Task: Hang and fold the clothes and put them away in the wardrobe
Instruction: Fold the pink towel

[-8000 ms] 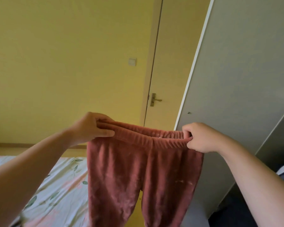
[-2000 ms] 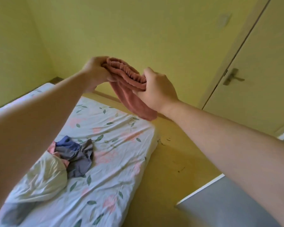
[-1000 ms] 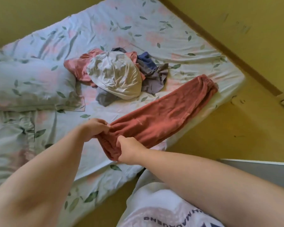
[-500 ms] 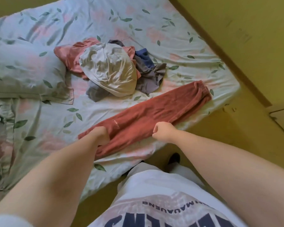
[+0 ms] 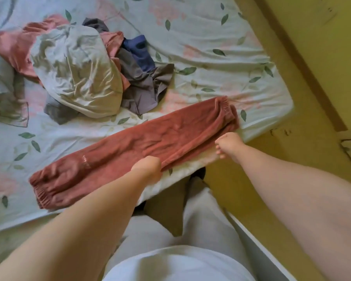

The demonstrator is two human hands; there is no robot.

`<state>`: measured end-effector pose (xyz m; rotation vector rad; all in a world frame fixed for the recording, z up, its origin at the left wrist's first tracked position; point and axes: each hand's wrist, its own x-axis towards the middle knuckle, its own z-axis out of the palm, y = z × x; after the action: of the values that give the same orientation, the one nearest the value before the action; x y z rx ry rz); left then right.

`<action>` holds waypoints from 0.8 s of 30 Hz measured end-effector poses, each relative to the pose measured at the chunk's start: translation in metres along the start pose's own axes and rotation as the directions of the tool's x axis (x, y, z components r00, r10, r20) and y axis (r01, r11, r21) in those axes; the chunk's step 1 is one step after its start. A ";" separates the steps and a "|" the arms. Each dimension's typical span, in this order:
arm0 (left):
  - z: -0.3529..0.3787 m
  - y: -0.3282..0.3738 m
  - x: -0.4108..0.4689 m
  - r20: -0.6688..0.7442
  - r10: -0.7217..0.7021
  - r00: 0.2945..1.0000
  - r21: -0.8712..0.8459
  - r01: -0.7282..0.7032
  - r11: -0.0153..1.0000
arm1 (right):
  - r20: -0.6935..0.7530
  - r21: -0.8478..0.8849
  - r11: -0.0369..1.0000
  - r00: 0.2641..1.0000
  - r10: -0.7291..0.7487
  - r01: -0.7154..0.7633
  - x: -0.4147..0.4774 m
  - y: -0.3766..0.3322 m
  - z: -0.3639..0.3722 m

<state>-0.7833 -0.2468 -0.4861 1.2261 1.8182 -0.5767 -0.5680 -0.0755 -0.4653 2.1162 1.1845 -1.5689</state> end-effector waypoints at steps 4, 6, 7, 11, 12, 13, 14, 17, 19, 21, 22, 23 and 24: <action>0.005 0.059 0.052 -0.020 0.010 1.000 -0.038 -0.010 0.999 | -0.010 0.129 0.992 1.000 -0.006 0.007 0.077 -0.009 -0.036; 0.011 0.075 0.079 -0.064 -0.016 0.998 -0.067 0.012 0.998 | -0.099 0.180 0.982 0.994 -0.048 0.065 0.115 -0.010 -0.046; 0.011 0.083 0.090 -0.091 -0.034 0.995 -0.074 0.027 0.997 | -0.120 0.190 0.978 0.990 -0.067 0.089 0.131 -0.011 -0.050; 0.017 0.104 0.128 -0.160 -0.078 0.984 -0.021 0.076 0.997 | -0.083 0.156 0.977 0.987 -0.136 0.147 0.185 -0.016 -0.054; 0.019 0.106 0.136 -0.156 -0.082 0.984 0.006 0.084 0.996 | -0.062 0.130 0.980 0.987 -0.146 0.153 0.195 -0.017 -0.055; 0.020 0.108 0.143 -0.143 -0.086 0.986 0.035 0.092 0.995 | -0.041 0.101 0.982 0.987 -0.158 0.161 0.203 -0.018 -0.057; 0.021 0.109 0.149 -0.136 -0.087 0.987 0.067 0.097 0.993 | -0.021 0.077 0.982 0.985 -0.170 0.171 0.211 -0.018 -0.058; 0.027 0.113 0.164 -0.112 -0.055 0.992 0.147 0.071 0.986 | -0.023 0.064 0.979 0.981 -0.191 0.192 0.228 -0.016 -0.060; 0.031 0.113 0.168 -0.128 -0.030 0.991 0.209 0.056 0.976 | -0.072 0.090 0.973 0.975 -0.208 0.214 0.233 -0.014 -0.061; 0.031 0.113 0.167 -0.128 -0.018 0.992 0.246 0.049 0.968 | -0.126 0.104 0.960 0.961 -0.248 0.261 0.232 -0.014 -0.064; 0.032 0.113 0.166 -0.132 -0.014 0.991 0.245 0.046 0.968 | -0.117 0.096 0.953 0.954 -0.276 0.288 0.231 -0.014 -0.065; 0.032 0.114 0.163 -0.143 -0.012 0.990 0.232 0.045 0.972 | -0.070 0.073 0.949 0.950 -0.303 0.308 0.229 -0.013 -0.065; 0.032 0.115 0.161 -0.156 -0.012 0.988 0.219 0.046 0.975 | 0.005 0.042 0.947 0.948 -0.319 0.318 0.227 -0.014 -0.064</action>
<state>-0.6928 -0.1400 -0.6295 1.4288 1.9421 -0.7356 -0.5143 0.0768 -0.6380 2.0120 1.5679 -1.7457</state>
